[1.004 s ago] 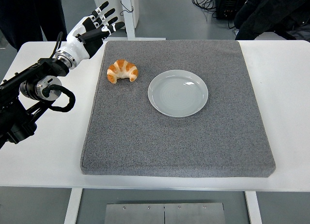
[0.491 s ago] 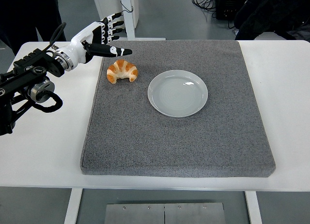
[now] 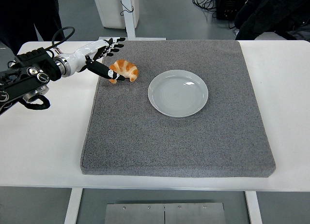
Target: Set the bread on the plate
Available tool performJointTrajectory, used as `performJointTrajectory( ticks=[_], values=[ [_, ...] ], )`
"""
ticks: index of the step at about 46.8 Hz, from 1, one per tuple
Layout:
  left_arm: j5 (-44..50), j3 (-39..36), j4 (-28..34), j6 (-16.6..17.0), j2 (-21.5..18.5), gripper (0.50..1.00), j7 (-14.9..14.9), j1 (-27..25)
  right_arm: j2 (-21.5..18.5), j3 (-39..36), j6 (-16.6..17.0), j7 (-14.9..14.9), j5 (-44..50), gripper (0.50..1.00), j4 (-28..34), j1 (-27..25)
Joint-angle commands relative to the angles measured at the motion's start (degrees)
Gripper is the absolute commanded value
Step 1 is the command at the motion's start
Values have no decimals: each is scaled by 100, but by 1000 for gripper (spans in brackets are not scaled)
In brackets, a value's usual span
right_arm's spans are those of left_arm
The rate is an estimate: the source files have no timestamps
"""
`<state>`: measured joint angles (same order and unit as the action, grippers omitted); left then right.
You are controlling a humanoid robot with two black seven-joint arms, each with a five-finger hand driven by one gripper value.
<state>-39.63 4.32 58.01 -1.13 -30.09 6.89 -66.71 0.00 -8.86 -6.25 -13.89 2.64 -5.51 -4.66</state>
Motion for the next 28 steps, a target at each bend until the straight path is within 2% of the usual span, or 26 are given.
performJointTrajectory(
  ticks=[1, 12, 20, 28],
  values=[
    [-264, -36, -62, 33, 39, 995, 5, 0, 0, -1, 1, 0, 0, 1000, 6, 0],
    [-826, -72, -352, 191, 100, 984, 14, 0, 0, -2, 1, 0, 0, 1000, -3, 0],
    [-1328, -89, -861, 271, 434, 958, 23, 26, 0, -2, 1, 0, 0, 1000, -3, 0],
    [-1521, -89, -1090, 271, 539, 957, 58, 0, 0, -2, 1, 0, 0, 1000, 6, 0]
  ],
)
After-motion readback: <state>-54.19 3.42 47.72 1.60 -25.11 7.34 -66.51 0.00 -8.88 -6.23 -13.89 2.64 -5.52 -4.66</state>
